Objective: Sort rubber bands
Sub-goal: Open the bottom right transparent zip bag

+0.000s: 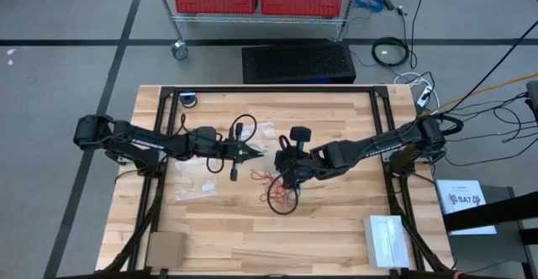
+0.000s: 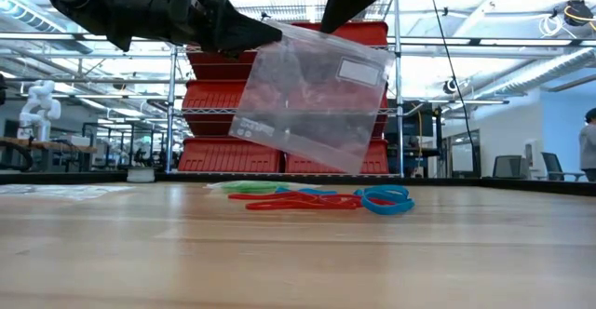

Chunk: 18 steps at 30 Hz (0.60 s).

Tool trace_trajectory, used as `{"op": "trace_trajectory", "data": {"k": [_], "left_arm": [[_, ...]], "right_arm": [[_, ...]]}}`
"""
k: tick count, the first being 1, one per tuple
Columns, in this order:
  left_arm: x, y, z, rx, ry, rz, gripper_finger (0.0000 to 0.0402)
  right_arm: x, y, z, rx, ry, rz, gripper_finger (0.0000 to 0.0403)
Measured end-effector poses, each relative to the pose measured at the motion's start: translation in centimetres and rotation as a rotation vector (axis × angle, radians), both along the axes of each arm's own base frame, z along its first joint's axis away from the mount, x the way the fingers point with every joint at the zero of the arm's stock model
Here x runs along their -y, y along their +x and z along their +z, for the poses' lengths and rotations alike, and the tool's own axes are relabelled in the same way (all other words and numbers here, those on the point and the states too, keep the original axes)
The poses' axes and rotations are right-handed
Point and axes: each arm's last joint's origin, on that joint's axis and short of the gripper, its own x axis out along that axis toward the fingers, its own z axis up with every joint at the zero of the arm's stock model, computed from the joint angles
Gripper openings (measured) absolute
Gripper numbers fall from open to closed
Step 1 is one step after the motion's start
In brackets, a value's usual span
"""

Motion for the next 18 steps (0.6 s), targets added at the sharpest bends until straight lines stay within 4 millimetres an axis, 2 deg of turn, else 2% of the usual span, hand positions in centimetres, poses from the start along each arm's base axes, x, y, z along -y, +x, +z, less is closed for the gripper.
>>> {"op": "trace_trajectory", "data": {"k": [18], "left_arm": [[-0.02, 0.00, 0.00, 0.000, 0.000, 0.007, 0.0002]], "right_arm": [[-0.47, -0.16, -0.02, 0.001, 0.026, 0.008, 0.0000]]}}
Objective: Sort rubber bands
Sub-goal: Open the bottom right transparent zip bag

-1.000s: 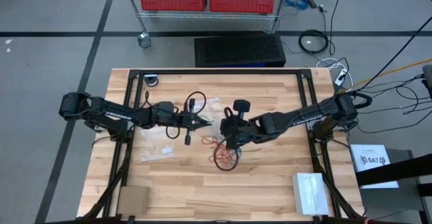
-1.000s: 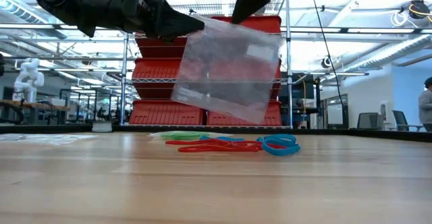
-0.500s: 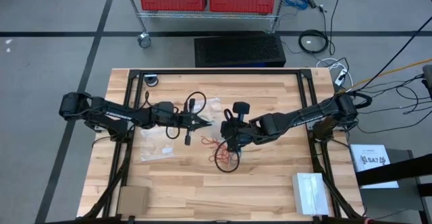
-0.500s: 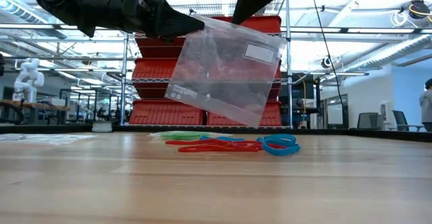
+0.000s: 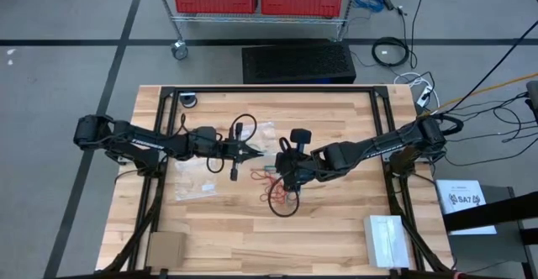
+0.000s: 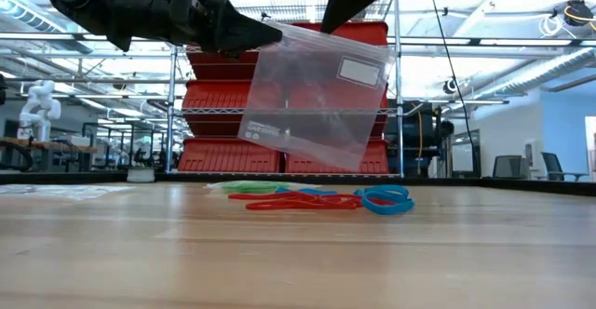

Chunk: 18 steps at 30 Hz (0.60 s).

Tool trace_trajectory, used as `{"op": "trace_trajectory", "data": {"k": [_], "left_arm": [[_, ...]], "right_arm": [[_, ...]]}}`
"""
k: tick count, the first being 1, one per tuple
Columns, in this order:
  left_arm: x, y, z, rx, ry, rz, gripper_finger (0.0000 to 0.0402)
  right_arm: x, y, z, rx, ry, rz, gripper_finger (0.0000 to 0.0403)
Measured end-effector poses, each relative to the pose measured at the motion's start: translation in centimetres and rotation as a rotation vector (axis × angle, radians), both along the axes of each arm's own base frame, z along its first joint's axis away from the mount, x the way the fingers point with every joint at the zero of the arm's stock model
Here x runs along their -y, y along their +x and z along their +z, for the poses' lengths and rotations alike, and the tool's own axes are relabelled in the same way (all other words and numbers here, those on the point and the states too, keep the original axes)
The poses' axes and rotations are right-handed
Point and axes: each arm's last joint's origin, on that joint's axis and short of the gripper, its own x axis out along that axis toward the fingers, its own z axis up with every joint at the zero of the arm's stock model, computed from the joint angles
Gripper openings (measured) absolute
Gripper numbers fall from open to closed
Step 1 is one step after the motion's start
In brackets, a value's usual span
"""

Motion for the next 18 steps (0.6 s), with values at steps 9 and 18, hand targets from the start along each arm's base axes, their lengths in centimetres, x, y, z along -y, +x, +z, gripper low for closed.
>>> {"op": "trace_trajectory", "data": {"k": [9, 18], "left_arm": [[0.00, 0.00, 0.00, 0.000, 0.000, 0.000, 0.0002], [-0.02, 0.00, -0.03, -0.003, 0.001, 0.007, 0.0002]], "right_arm": [[-0.22, -0.03, 0.08, 0.011, -0.017, -0.005, 0.0000], [-0.71, -0.12, 0.07, 0.014, -0.006, 0.007, 0.0000]]}}
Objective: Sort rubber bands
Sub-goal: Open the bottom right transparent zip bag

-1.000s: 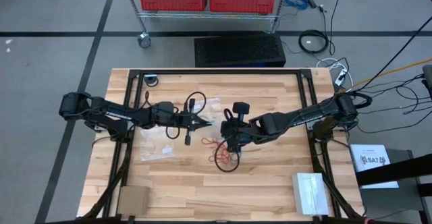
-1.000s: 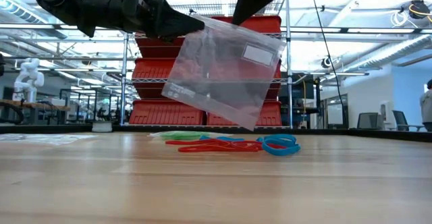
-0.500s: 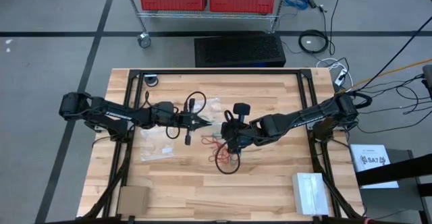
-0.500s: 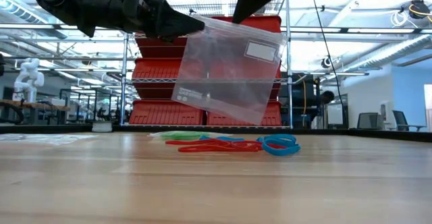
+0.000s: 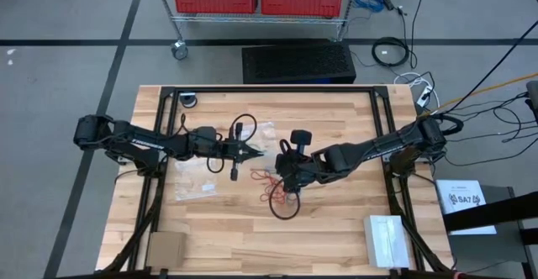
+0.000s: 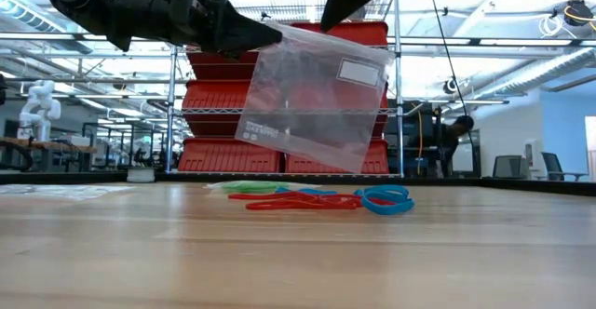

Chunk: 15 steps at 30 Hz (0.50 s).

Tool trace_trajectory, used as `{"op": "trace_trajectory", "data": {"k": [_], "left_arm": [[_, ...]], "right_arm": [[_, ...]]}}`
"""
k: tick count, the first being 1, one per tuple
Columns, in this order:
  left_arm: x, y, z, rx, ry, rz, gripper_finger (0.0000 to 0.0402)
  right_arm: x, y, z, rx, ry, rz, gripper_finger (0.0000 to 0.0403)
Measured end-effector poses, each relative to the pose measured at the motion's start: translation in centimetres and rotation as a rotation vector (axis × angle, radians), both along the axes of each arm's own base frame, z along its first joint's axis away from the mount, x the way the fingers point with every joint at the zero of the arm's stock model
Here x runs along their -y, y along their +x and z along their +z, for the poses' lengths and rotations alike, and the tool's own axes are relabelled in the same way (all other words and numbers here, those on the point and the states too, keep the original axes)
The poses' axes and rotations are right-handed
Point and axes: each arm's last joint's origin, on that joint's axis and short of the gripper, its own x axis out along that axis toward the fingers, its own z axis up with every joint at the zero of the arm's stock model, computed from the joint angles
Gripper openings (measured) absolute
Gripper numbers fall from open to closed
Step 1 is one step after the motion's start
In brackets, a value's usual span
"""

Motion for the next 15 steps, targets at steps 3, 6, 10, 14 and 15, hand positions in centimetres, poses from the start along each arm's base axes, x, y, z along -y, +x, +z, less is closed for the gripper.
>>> {"op": "trace_trajectory", "data": {"k": [3, 6, 10, 14, 15], "left_arm": [[0.0, 0.0, 0.0, 0.000, 0.000, 0.000, 0.0002], [0.0, 0.0, 0.0, 0.000, 0.000, 0.000, 0.0002], [0.0, 0.0, 0.0, 0.000, 0.000, 0.000, 0.0002], [0.0, 0.0, 0.0, 0.000, 0.000, 0.000, 0.0002], [0.0, 0.0, 0.0, 0.000, 0.000, 0.000, 0.0002]], "right_arm": [[-0.2, -0.1, 0.0, 0.000, 0.000, 0.006, 0.0000], [-0.1, 0.0, 0.0, 0.000, 0.000, 0.003, 0.0000], [0.7, 0.1, 0.0, 0.004, 0.002, -0.027, 0.0000], [1.3, 0.3, 0.0, 0.004, 0.007, -0.043, 0.0000], [1.3, 0.3, 0.0, 0.004, 0.007, -0.043, 0.0000]]}}
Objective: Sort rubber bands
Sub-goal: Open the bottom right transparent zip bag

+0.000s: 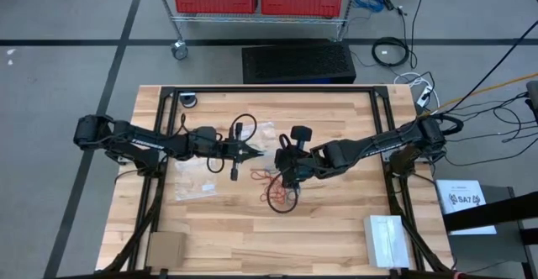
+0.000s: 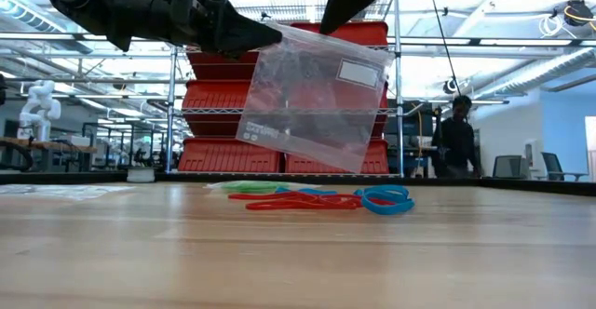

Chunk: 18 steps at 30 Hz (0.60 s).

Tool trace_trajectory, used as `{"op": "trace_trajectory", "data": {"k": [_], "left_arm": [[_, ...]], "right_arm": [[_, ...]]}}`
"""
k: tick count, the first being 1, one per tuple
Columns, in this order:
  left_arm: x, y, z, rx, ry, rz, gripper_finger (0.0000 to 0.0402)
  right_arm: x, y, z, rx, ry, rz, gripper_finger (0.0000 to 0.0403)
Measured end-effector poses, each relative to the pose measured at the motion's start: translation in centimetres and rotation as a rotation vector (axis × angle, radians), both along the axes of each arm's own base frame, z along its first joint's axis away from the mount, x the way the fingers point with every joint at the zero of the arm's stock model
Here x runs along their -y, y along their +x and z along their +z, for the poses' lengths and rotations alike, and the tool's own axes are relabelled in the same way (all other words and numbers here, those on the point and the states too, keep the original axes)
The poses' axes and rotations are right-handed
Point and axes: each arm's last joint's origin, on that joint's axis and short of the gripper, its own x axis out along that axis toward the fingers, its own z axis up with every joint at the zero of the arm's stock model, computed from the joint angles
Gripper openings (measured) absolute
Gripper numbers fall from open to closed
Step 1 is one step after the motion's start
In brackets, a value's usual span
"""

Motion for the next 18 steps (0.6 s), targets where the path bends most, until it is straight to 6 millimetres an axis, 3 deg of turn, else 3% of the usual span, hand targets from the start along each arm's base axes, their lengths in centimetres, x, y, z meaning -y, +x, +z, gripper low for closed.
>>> {"op": "trace_trajectory", "data": {"k": [18], "left_arm": [[0.00, 0.00, -0.02, -0.002, -0.001, 0.000, 0.0002]], "right_arm": [[0.44, 0.59, -0.91, -0.029, 0.023, -0.005, 0.0000]]}}
